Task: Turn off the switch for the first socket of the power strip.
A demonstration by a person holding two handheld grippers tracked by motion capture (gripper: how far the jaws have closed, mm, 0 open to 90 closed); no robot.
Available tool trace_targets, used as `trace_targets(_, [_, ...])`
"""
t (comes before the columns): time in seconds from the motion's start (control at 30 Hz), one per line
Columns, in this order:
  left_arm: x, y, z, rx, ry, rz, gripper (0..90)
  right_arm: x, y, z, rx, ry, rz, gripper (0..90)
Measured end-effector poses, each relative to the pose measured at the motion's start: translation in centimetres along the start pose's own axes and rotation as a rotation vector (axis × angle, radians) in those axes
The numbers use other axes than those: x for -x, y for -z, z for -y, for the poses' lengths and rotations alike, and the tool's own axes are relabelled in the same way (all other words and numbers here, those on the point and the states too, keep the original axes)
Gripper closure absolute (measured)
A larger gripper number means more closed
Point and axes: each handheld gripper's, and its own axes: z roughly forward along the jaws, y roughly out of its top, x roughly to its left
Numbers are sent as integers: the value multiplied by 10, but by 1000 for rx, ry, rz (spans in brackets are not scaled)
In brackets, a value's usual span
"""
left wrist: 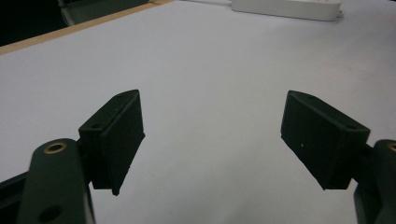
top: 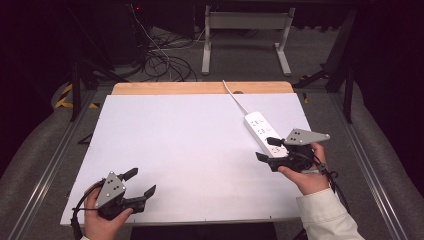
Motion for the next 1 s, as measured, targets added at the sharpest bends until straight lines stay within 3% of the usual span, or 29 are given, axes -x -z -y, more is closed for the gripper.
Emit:
trace_targets(0.3, [0,-1,0,-3,6,-3,218,13,-4,-16,-51,6,13,457])
trace_targets(0.4, [0,-1,1,-5,1,-5,216,23,-7,-24,-64,-47,14,484])
trace_targets(0.63, [-1,-1,1,-7,6,-6,216,36,-15,-36,-79,-86,34,553])
trace_targets(0.83, [-1,-1,2,-14,21,-4,217,46,-26,-46,-119,-65,60,571])
trace_targets(0.97, [-2,-1,2,-13,17,-4,216,51,-34,-51,-143,-51,54,592])
trace_targets(1.0, [-2,-1,2,-14,18,-5,216,55,-39,-54,-168,-20,56,578])
